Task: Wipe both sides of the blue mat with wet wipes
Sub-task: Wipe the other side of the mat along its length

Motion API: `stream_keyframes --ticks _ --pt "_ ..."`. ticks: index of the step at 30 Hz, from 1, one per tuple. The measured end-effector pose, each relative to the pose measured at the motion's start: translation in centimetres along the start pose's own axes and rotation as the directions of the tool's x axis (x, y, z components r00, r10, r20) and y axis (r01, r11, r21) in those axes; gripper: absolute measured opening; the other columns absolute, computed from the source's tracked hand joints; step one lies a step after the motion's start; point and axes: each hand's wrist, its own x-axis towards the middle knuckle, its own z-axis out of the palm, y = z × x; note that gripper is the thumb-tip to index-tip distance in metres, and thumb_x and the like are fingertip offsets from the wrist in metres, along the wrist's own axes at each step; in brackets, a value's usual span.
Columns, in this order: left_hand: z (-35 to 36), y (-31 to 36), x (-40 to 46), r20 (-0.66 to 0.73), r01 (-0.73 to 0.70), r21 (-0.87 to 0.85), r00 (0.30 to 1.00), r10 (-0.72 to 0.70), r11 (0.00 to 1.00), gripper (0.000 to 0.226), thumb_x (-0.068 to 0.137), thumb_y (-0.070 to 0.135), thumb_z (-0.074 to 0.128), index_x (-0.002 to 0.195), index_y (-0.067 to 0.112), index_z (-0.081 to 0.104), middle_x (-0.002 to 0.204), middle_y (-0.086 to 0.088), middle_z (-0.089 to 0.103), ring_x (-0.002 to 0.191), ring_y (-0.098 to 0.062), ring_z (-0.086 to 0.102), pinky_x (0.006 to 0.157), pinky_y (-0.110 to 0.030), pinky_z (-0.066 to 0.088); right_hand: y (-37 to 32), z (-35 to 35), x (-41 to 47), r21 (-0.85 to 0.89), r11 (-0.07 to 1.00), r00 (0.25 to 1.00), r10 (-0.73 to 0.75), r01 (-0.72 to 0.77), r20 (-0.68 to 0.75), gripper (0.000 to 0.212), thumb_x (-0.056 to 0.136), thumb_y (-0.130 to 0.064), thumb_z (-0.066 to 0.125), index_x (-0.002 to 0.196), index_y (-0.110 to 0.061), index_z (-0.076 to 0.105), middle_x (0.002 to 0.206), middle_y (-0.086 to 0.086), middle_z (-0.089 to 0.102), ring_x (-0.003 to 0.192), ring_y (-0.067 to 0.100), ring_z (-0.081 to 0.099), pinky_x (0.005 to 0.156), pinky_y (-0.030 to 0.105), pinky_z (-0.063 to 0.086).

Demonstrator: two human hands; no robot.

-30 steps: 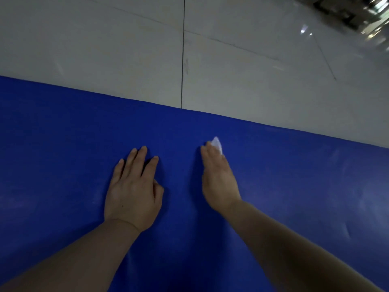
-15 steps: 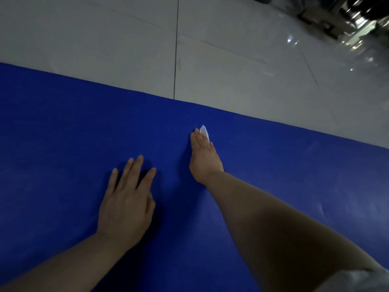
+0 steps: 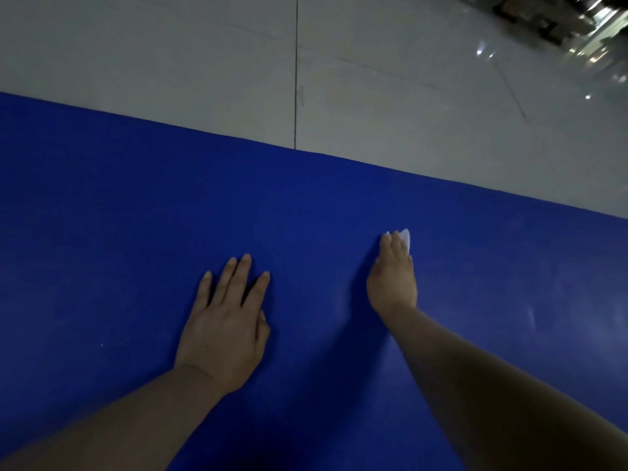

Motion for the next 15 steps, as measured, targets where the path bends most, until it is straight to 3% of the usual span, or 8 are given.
stream_keyframes --ticks 1,3,5,7,9,10,12,15 --pt "0.0 0.0 0.0 -0.002 -0.002 0.002 1.000 0.002 1.000 0.059 0.091 0.034 0.026 0.138 0.008 0.050 0.150 -0.018 0.037 0.138 -0.032 0.035 0.110 -0.050 0.019 -0.4 0.3 -0.6 -0.048 0.996 0.996 -0.077 0.075 -0.043 0.052 0.093 -0.004 0.016 0.145 0.005 0.019 0.153 0.020 0.012 0.144 0.034 0.001 0.119 0.042 0.005" --pt "0.0 0.1 0.0 -0.005 -0.005 0.001 1.000 0.005 1.000 0.058 0.091 0.034 0.027 0.139 0.008 0.050 0.150 -0.018 0.036 0.139 -0.032 0.034 0.111 -0.051 0.019 -2.2 1.2 -3.4 -0.193 0.923 0.943 -0.326 0.332 0.064 0.057 0.088 -0.007 0.008 0.137 0.013 0.029 0.143 0.029 0.021 0.137 0.045 0.015 0.116 0.051 0.009" --pt "-0.2 0.1 0.0 0.001 -0.003 -0.005 1.000 0.003 1.000 0.058 0.091 0.033 0.027 0.139 0.008 0.050 0.151 -0.018 0.036 0.139 -0.032 0.033 0.111 -0.050 0.018 -3.3 3.4 -6.1 -0.089 0.839 0.843 -0.534 0.537 0.061 0.053 0.095 -0.014 0.016 0.141 0.009 0.030 0.149 0.024 0.026 0.142 0.037 0.019 0.118 0.046 0.015" --pt "-0.3 0.1 0.1 0.008 -0.002 -0.007 1.000 0.002 1.000 0.058 0.091 0.033 0.027 0.139 0.008 0.050 0.151 -0.018 0.036 0.139 -0.031 0.033 0.112 -0.049 0.017 -3.5 3.3 -6.7 -0.023 0.841 0.840 -0.539 0.541 0.057 0.053 0.097 -0.016 0.013 0.145 0.007 0.021 0.154 0.016 0.020 0.144 0.026 0.017 0.118 0.035 0.016" --pt "-0.3 0.0 0.1 0.014 0.001 -0.007 1.000 -0.001 1.000 0.058 0.091 0.033 0.027 0.139 0.008 0.050 0.151 -0.018 0.036 0.139 -0.031 0.034 0.112 -0.049 0.017 -1.0 2.6 -5.3 -0.090 0.883 0.885 -0.464 0.460 -0.031 0.052 0.092 -0.001 -0.003 0.137 0.024 -0.001 0.151 0.028 0.011 0.143 0.035 0.013 0.119 0.038 0.012" --pt "-0.2 0.0 0.1 0.016 0.002 -0.007 1.000 -0.002 1.000 0.058 0.091 0.033 0.026 0.139 0.009 0.049 0.151 -0.017 0.036 0.139 -0.031 0.034 0.112 -0.049 0.017 0.5 1.9 -4.3 -0.047 0.954 0.954 -0.299 0.297 -0.037 0.051 0.092 0.000 -0.003 0.136 0.025 -0.002 0.150 0.032 0.009 0.143 0.039 0.011 0.119 0.040 0.008" --pt "-0.2 0.0 0.1 0.020 0.003 -0.009 1.000 -0.003 1.000 0.058 0.091 0.033 0.026 0.139 0.008 0.050 0.151 -0.017 0.036 0.139 -0.031 0.034 0.112 -0.049 0.017 2.8 0.9 -2.3 0.168 0.986 0.992 0.016 0.006 -0.129 0.050 0.099 -0.008 0.023 0.145 0.011 0.014 0.153 0.024 0.017 0.143 0.034 0.014 0.119 0.039 0.010" --pt "-0.2 0.1 0.2 0.019 0.005 -0.010 1.000 -0.005 1.000 0.058 0.091 0.033 0.027 0.137 0.008 0.051 0.150 -0.018 0.037 0.139 -0.032 0.035 0.111 -0.049 0.018 2.1 1.4 -3.7 0.125 0.992 0.994 0.031 -0.017 -0.106 0.053 0.097 -0.016 0.034 0.146 0.000 0.021 0.153 0.018 0.023 0.141 0.031 0.021 0.114 0.039 0.019"
